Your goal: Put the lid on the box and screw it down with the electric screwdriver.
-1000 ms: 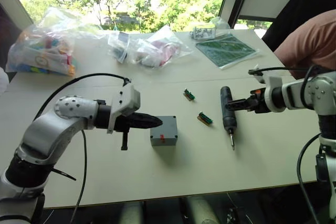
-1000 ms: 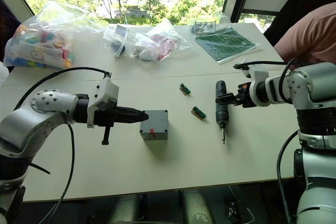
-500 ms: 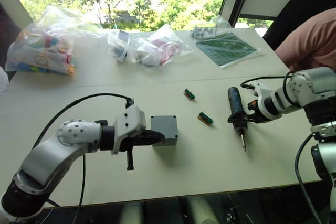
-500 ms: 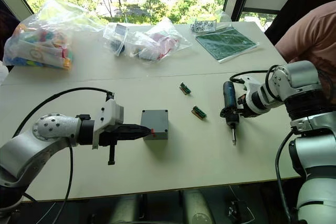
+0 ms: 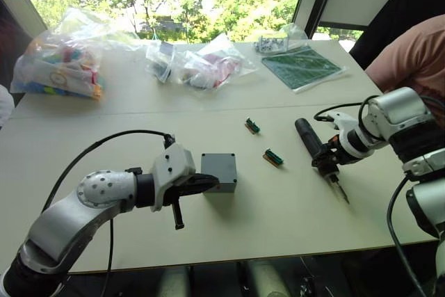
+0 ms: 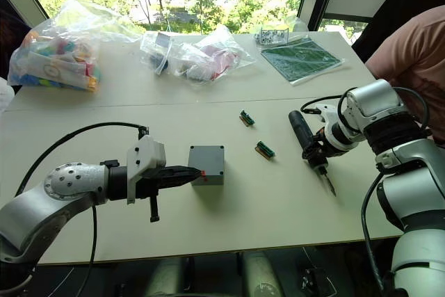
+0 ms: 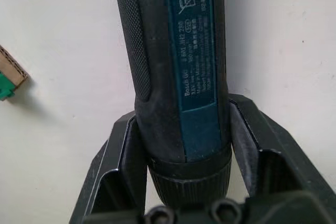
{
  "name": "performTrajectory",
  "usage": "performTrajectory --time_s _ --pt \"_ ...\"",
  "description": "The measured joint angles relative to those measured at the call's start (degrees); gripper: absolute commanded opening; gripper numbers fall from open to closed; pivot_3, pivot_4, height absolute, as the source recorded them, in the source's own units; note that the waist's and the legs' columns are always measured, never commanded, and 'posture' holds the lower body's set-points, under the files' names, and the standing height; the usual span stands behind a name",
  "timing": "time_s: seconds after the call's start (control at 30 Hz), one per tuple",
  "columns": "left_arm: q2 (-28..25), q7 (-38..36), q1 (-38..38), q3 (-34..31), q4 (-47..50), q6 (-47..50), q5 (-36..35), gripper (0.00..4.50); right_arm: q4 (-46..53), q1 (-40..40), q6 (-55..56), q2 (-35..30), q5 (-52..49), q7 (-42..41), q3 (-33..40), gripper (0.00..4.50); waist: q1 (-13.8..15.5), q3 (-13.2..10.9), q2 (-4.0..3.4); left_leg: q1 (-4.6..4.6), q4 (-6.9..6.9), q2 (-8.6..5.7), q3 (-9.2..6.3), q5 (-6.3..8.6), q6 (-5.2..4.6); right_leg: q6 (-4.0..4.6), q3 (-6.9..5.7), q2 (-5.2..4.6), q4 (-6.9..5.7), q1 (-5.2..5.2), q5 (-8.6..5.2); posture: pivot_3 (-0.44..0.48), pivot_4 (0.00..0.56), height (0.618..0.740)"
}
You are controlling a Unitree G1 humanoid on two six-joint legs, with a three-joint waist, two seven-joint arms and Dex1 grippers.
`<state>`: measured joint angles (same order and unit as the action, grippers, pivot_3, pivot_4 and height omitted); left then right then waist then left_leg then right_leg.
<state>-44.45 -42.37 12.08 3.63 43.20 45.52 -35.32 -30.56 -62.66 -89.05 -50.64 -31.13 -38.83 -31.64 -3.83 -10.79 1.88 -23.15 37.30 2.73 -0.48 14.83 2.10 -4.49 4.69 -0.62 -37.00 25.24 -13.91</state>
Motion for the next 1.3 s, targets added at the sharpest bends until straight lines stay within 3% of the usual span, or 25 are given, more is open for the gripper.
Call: performTrajectory --time_s 0.17,0.27,0.33,0.37,0.47,0.6,0.7,0.83,1.07,1.3 --pt "-0.66 -1.56 0.66 -0.74 -2.47 0.02 -0.86 0.0 -5.46 -0.88 2.46 3.02 3.54 -0.32 4.35 1.78 -0.31 0.07 0.12 0.1 0.11 0.0 0.04 0.0 0.0 0.03 0.01 0.0 -0.01 -0.08 0.1 0.0 0.15 0.74" --pt "-1.07 -4.34 2.68 -5.21 -8.69 -0.18 -3.28 0.0 -12.65 -3.65 6.49 5.88 4.61 5.1 16.08 1.78 -0.32 -0.32 -0.5 -0.12 0.28 -0.01 0.1 -0.09 -0.02 -0.2 0.07 0.01 -0.03 0.14 0.31 0.0 0.15 0.74" --pt "-0.5 -6.21 5.56 -7.4 -13.39 -0.04 -5.59 0.0 -14.36 -6.32 10.62 7.33 3.13 11.53 30.81 1.78 -0.17 -0.51 -0.82 -0.21 0.28 -0.03 0.08 -0.12 -0.06 -0.25 0.07 0.04 -0.05 0.21 0.34 0.0 0.15 0.74" --pt "-0.41 -6.48 6.1 -7.79 -14.32 -0.04 -5.96 0.0 -13.96 -7.29 12.13 7.72 2.31 12.69 34.06 1.78 -0.16 -0.51 -0.82 -0.23 0.28 -0.01 0.05 -0.12 -0.06 -0.27 0.06 0.07 -0.05 0.21 0.39 0.0 0.15 0.74" --pt "-0.06 -9.06 8.98 -7.73 -19.3 0.18 -7.51 0.0 1.41 -3.74 25.91 15.69 -3.33 19.57 53.15 1.78 -0.33 -0.47 -0.81 -0.22 -0.07 0.01 0.04 -0.11 -0.07 -0.47 0.07 0.08 -0.02 0.3 0.45 0.0 0.15 0.74" --pt "-0.02 -11.48 12.82 -5.87 -23.97 0.27 -7.17 0.0 22.84 3.58 32.0 27.92 -14.37 24.33 65.14 1.78 0.26 -0.44 -0.8 -0.27 -0.29 0.04 -0.19 -0.1 -0.09 -0.51 -0.18 0.08 -0.1 0.28 0.29 0.0 0.15 0.74" --pt "-0.11 -13.07 15.07 -2.8 -26.64 0.28 -5.55 0.0 34.91 12.03 31.81 34.99 -21.62 24.75 64.77 1.78 0.51 -0.46 -0.82 -0.34 -0.27 0.0 -0.09 -0.08 -0.1 -0.5 -0.13 -0.04 -0.02 0.3 0.27 0.0 0.15 0.74" --pt "-0.01 -15.36 17.52 1.31 -28.77 0.23 -2.56 0.0 47.47 25.47 35.1 38.72 -22.38 20.55 54.4 1.78 0.51 -0.47 -0.84 -0.31 -0.11 -0.04 -0.04 -0.09 -0.09 -0.49 -0.06 -0.06 -0.04 0.26 0.28 0.0 0.15 0.74" --pt "0.2 -18.88 19.08 6.82 -29.97 -2.6 2.41 0.0 54.61 35.87 41.71 38.3 -17.3 15.22 42.3 1.78 0.09 -0.46 -0.82 -0.11 -0.01 -0.02 -0.08 -0.18 -0.01 -0.14 -0.06 0.02 -0.19 0.14 0.27 0.0 0.15 0.74" --pt "1.26 -19.96 19.25 11.63 -33.26 -9.93 10.7 0.0 54.5 38.99 48.39 37.67 -10.89 13.05 36.39 1.78 -0.08 -0.44 -0.79 -0.12 0.07 -0.01 -0.08 -0.24 -0.01 -0.09 -0.05 0.03 -0.23 0.14 0.32 0.0 0.15 0.74"
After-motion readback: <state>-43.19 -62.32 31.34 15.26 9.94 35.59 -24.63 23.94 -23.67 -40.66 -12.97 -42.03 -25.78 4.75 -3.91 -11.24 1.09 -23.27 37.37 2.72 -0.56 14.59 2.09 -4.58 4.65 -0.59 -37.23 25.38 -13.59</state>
